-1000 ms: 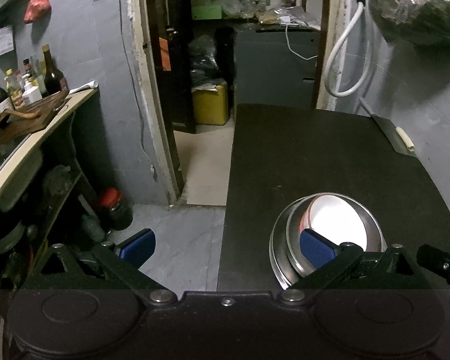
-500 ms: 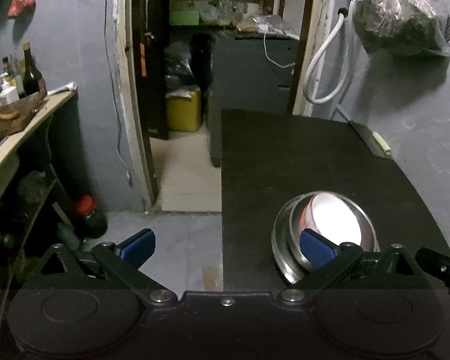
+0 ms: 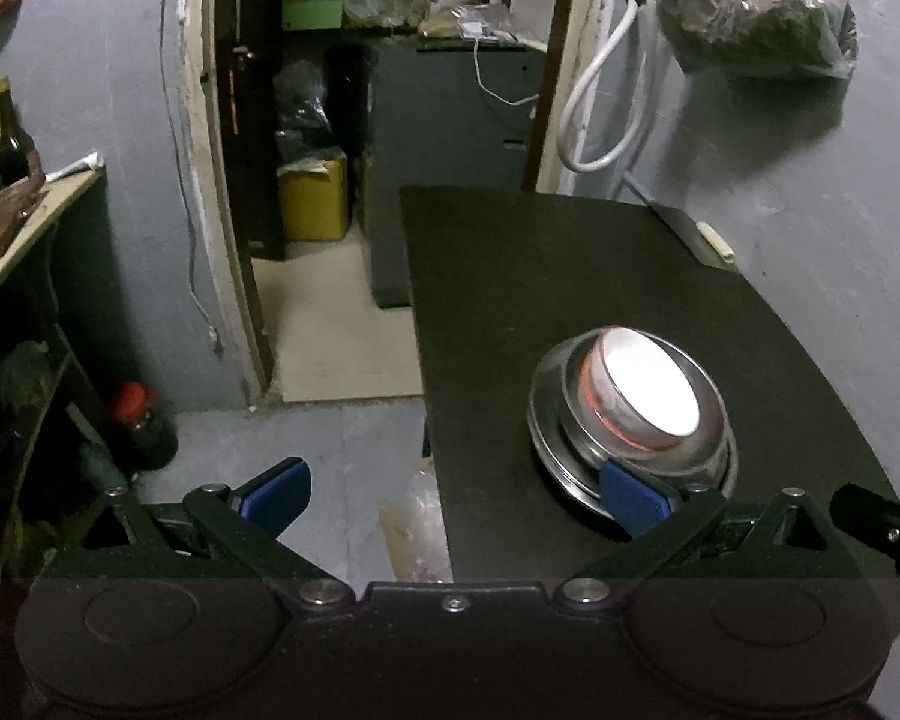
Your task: Organize plates and bowls
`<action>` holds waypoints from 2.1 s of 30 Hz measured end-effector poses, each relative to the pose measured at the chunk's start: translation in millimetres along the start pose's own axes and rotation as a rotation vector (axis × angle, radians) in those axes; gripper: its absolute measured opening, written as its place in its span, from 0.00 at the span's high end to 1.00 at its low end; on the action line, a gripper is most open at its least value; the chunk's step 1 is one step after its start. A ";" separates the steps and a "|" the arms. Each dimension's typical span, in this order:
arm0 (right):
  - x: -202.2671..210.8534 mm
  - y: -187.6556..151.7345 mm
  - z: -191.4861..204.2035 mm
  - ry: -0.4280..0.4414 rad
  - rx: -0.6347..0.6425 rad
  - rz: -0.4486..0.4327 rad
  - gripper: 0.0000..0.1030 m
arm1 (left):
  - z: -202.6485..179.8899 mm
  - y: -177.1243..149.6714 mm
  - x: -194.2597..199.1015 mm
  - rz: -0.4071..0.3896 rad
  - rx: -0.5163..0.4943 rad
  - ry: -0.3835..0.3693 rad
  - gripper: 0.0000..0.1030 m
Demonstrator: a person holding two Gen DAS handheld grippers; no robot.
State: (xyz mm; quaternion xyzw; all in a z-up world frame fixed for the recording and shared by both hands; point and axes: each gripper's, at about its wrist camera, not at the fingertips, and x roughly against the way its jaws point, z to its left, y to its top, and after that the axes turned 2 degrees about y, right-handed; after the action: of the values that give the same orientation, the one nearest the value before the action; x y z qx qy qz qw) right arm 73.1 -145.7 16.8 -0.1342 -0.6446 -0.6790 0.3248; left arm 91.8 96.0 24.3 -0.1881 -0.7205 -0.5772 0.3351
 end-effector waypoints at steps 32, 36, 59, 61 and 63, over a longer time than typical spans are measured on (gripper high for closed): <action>40.4 -30.8 -72.5 0.203 0.124 0.023 0.00 | -71.6 -66.3 66.2 -0.025 0.106 0.208 0.01; 39.1 -36.1 -76.2 0.230 0.114 0.033 0.00 | -75.6 -73.6 74.9 -0.034 0.098 0.231 0.01; 52.8 -39.5 -17.0 0.122 0.076 -0.020 0.00 | -22.0 -70.4 88.2 -0.088 -0.001 0.135 0.01; 55.3 -42.9 -13.1 0.100 0.079 -0.038 0.00 | -18.3 -71.7 84.3 -0.098 -0.005 0.118 0.01; 56.8 -45.1 -11.6 0.079 0.078 -0.057 0.00 | -15.0 -73.4 80.2 -0.111 -0.008 0.097 0.01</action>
State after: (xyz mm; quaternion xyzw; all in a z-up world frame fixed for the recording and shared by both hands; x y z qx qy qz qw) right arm 5.4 -173.9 13.8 -0.0761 -0.6608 -0.6671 0.3355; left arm -8.9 53.0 30.3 -0.1210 -0.7105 -0.6063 0.3362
